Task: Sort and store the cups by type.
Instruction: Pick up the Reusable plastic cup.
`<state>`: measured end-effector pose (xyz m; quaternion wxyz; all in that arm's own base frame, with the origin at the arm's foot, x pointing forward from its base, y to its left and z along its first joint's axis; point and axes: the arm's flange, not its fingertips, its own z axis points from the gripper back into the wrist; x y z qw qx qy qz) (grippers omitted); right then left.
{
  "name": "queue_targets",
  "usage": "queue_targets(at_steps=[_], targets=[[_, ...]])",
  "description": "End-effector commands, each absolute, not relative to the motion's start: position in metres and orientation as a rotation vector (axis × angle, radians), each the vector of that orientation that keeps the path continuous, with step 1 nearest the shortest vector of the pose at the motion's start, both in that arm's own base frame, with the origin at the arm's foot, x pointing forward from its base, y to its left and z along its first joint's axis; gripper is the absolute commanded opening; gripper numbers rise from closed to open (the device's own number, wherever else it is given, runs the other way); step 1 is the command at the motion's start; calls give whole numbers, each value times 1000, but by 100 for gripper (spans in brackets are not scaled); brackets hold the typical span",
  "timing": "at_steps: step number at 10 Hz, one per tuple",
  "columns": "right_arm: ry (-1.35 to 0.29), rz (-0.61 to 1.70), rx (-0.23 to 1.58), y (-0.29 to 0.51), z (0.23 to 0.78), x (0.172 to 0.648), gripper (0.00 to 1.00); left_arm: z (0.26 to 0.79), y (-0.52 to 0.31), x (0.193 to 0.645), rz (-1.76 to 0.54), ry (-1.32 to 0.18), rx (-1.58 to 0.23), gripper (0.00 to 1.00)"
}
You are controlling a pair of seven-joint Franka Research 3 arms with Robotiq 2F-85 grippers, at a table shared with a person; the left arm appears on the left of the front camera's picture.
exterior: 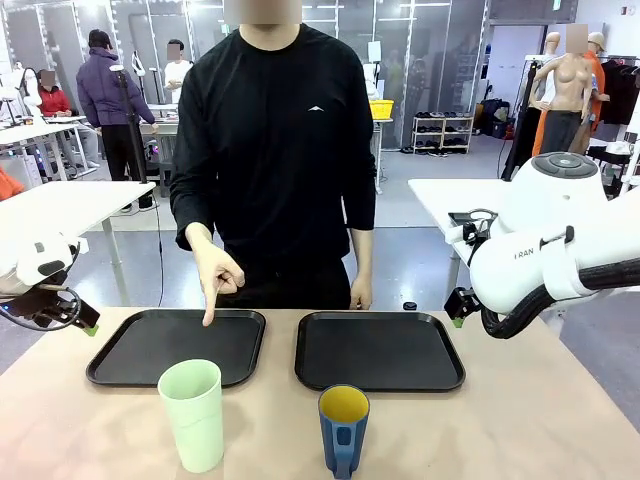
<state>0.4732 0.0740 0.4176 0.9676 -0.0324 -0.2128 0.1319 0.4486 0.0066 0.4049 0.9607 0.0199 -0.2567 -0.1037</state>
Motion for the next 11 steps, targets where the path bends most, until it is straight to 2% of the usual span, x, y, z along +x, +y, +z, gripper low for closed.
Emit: queue_targets(at_steps=[1,11], targets=[[-430,265,-65,73,417,473,100,405,8,449,-219,-513,49,100],[-430,265,-65,73,417,473,100,405,8,449,-219,-513,49,100]])
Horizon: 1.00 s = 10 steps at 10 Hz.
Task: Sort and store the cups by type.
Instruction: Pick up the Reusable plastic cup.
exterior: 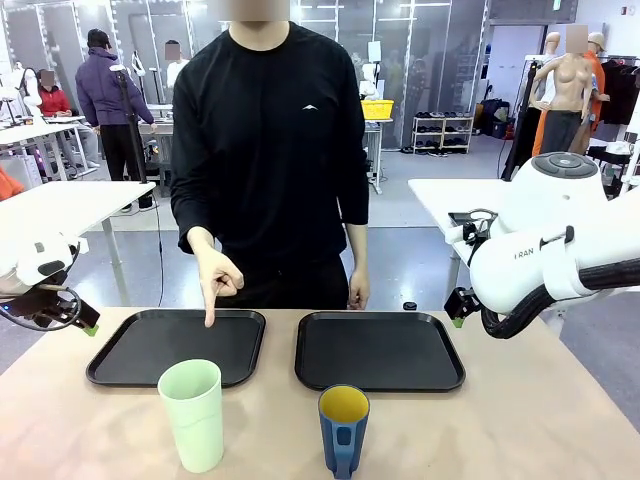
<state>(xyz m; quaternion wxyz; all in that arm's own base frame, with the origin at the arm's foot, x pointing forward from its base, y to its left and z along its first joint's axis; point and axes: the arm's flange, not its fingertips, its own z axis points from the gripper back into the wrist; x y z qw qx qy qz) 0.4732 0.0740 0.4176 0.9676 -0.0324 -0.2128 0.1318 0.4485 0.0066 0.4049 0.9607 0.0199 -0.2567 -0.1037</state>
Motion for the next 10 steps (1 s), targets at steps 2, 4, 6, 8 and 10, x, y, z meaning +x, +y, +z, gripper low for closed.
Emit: queue_targets(at_steps=[2,4,6,8,10], targets=[[-430,265,-65,73,417,473,100,405,8,449,-219,-513,49,100],[-430,265,-65,73,417,473,100,403,7,445,-235,-521,50,100],[-430,265,-65,73,417,473,100,396,13,431,-249,-527,44,100],[-430,265,-65,73,417,473,100,382,25,417,-295,-525,40,100],[-430,265,-65,73,417,473,100,373,36,401,-377,-538,-14,100]])
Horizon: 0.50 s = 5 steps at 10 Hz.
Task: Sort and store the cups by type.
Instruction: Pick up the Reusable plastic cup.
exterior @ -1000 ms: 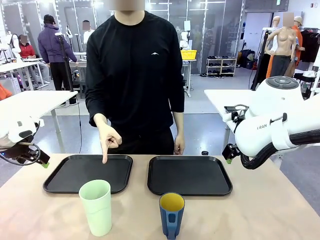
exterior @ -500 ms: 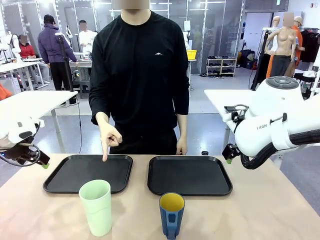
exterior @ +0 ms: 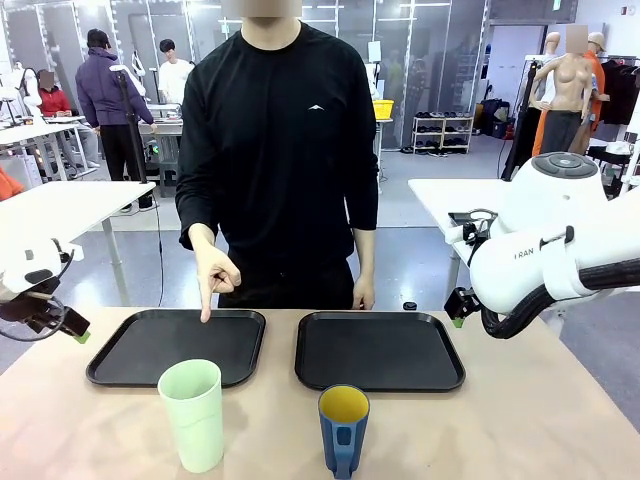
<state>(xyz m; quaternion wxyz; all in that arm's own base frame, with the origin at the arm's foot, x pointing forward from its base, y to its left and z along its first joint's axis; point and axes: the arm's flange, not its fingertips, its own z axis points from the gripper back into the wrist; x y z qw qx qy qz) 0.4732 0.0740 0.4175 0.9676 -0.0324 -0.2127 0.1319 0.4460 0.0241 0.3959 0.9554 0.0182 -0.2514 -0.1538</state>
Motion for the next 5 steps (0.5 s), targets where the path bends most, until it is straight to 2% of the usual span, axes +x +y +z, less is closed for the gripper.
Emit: queue_targets(at_steps=[1,5], targets=[[-430,265,-65,73,417,473,100,366,44,397,-418,-538,-23,100],[-430,265,-65,73,417,473,100,339,72,394,-589,-481,4,100]])
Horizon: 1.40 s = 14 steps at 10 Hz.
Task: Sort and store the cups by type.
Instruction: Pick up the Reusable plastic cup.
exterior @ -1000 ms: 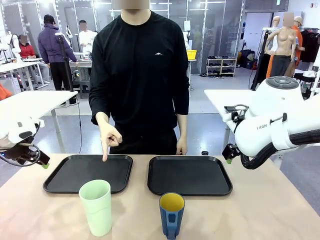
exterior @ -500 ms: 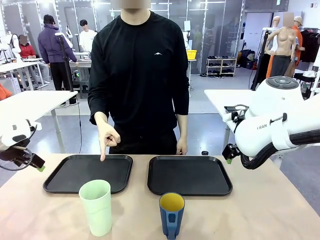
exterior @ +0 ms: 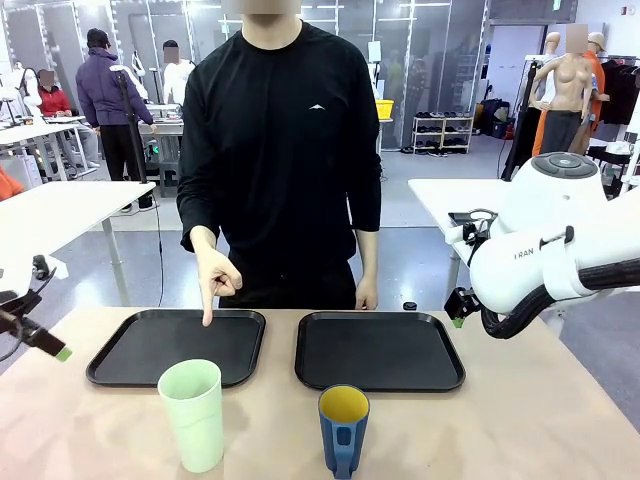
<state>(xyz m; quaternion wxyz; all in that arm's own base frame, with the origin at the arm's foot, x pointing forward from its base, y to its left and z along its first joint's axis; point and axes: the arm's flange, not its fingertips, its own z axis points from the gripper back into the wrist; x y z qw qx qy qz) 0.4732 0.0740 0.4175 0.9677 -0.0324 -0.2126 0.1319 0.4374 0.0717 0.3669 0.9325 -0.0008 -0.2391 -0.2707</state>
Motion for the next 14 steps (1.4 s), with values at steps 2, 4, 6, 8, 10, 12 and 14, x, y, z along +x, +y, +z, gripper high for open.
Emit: queue_targets(at_steps=[2,4,6,8,10,12,14], targets=[[-430,265,-65,73,417,473,100,333,75,385,-674,-458,34,100],[-430,265,-65,73,417,473,100,328,81,370,-795,-431,8,100],[-430,265,-65,73,417,473,100,326,95,355,-874,-393,-28,100],[-430,265,-65,73,417,473,100,326,101,347,-959,-358,-83,100],[-430,265,-65,73,417,473,100,336,111,415,-912,-364,-38,100],[-430,265,-65,73,417,473,100,336,111,415,-912,-364,-38,100],[-430,265,-65,73,417,473,100,338,111,413,-915,-343,-29,100]])
